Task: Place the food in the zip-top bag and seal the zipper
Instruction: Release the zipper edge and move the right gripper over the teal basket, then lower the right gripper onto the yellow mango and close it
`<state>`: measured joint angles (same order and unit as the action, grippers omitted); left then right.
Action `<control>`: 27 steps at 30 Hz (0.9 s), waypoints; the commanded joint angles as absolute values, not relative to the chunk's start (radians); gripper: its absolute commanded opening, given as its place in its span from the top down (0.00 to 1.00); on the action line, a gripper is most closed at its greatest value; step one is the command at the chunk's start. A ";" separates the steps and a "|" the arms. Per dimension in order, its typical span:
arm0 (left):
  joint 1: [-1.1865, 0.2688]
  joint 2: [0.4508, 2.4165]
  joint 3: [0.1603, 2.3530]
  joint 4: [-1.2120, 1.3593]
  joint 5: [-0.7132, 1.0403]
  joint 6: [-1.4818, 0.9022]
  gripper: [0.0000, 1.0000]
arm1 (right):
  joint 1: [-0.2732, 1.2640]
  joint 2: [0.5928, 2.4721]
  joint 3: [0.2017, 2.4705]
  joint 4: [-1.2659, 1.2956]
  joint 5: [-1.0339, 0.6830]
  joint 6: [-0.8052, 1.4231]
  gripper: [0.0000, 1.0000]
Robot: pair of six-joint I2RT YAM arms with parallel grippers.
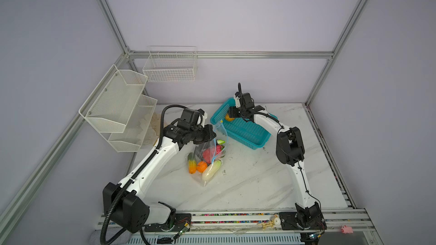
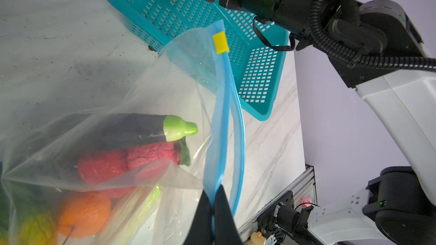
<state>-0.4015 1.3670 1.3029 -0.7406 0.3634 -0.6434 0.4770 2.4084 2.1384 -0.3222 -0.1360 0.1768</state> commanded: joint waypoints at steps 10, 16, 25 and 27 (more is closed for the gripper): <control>-0.396 1.391 1.299 -0.703 0.393 -0.652 1.00 | 0.482 2.559 2.325 -0.369 -0.071 0.205 0.27; -0.396 1.393 1.298 -0.703 0.393 -0.654 1.00 | 0.482 2.613 2.383 -0.385 -0.085 0.220 0.24; -0.397 1.388 1.292 -0.703 0.387 -0.654 1.00 | 0.482 2.645 2.401 -0.397 -0.082 0.225 0.15; -0.397 1.388 1.292 -0.702 0.389 -0.653 1.00 | 0.482 2.651 2.400 -0.398 -0.083 0.227 0.14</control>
<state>-0.4015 1.3949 1.3029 -0.7212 0.3805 -0.6441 0.4774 2.6301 2.3783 -0.3733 -0.0895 0.2195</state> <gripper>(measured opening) 0.047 0.855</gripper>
